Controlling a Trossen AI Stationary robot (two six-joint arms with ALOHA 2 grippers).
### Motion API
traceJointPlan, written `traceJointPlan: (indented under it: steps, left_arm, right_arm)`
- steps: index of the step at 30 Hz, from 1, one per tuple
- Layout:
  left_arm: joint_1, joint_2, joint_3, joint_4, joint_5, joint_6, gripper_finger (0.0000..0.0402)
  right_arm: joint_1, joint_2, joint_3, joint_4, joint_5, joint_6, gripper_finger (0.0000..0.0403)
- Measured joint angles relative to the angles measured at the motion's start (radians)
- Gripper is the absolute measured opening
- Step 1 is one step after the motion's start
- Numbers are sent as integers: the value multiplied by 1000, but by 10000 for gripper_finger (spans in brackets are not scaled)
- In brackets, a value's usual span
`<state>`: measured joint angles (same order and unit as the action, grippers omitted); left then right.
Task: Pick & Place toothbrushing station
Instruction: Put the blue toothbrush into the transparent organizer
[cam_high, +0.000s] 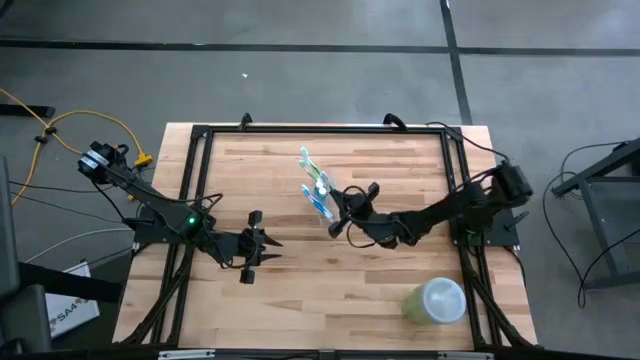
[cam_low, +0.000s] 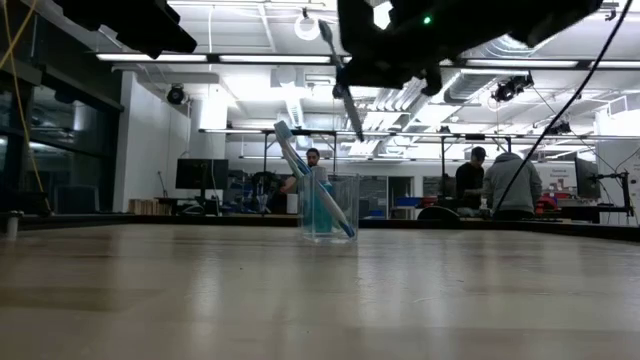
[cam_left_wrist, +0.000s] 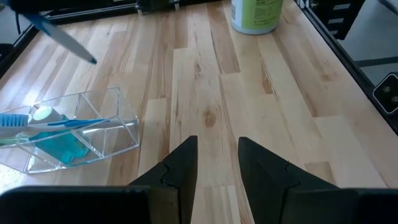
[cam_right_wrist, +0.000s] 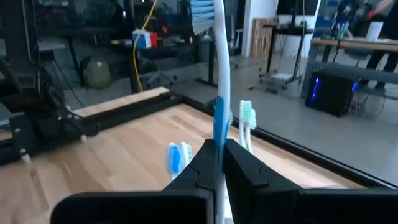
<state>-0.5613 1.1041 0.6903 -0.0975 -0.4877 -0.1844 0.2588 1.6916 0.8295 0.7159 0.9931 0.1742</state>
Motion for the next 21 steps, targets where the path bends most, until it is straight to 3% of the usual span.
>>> traceJointPlan:
  steps: [10, 21]
  left_arm:
    - [0, 0, 0, 0, 0, 0, 110]
    - [0, 0, 0, 0, 0, 0, 110]
  right_arm:
    - [-4, 206, 0, 332, -2, -75, 5]
    - [-3, 308, 1, 451, 14, -64, 5]
